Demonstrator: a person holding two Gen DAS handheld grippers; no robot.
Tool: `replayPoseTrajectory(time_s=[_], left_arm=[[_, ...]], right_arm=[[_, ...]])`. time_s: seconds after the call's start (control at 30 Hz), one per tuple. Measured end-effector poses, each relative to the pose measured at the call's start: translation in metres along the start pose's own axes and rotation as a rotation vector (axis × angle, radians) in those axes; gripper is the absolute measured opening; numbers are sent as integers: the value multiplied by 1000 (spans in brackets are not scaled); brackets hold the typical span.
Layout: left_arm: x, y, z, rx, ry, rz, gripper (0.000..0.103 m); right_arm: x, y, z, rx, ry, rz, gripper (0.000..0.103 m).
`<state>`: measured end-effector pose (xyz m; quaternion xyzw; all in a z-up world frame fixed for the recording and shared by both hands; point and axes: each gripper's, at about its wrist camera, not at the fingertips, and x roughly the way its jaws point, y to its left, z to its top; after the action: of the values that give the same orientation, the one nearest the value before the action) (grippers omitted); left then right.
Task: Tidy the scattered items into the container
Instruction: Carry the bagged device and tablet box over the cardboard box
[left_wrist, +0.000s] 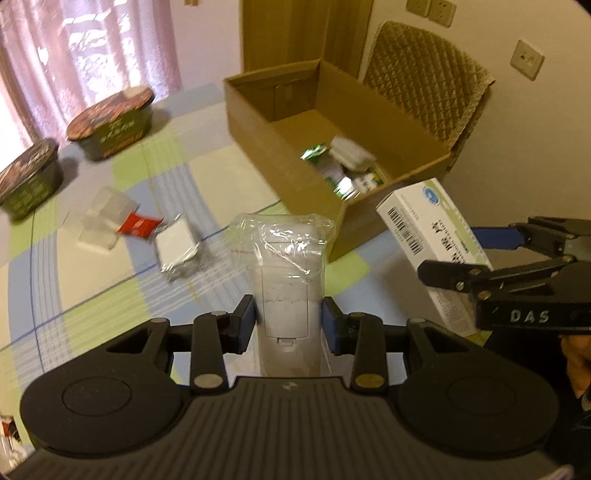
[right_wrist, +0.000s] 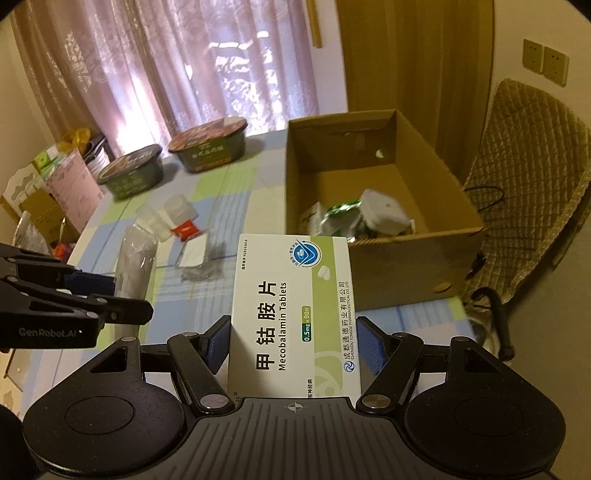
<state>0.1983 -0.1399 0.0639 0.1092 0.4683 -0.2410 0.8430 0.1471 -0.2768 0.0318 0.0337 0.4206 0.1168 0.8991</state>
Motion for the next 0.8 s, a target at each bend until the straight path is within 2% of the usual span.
replayPoseTrajectory(time_s=[0.5,0.8], left_arm=[[11,-34,52,30,-46,-67,33],[29,-41,80,32,-53,-95,33]], right_arm=[[-13,-35,24,21,-58,-45,73],[-6,-56,57,1,-91,-71,73]])
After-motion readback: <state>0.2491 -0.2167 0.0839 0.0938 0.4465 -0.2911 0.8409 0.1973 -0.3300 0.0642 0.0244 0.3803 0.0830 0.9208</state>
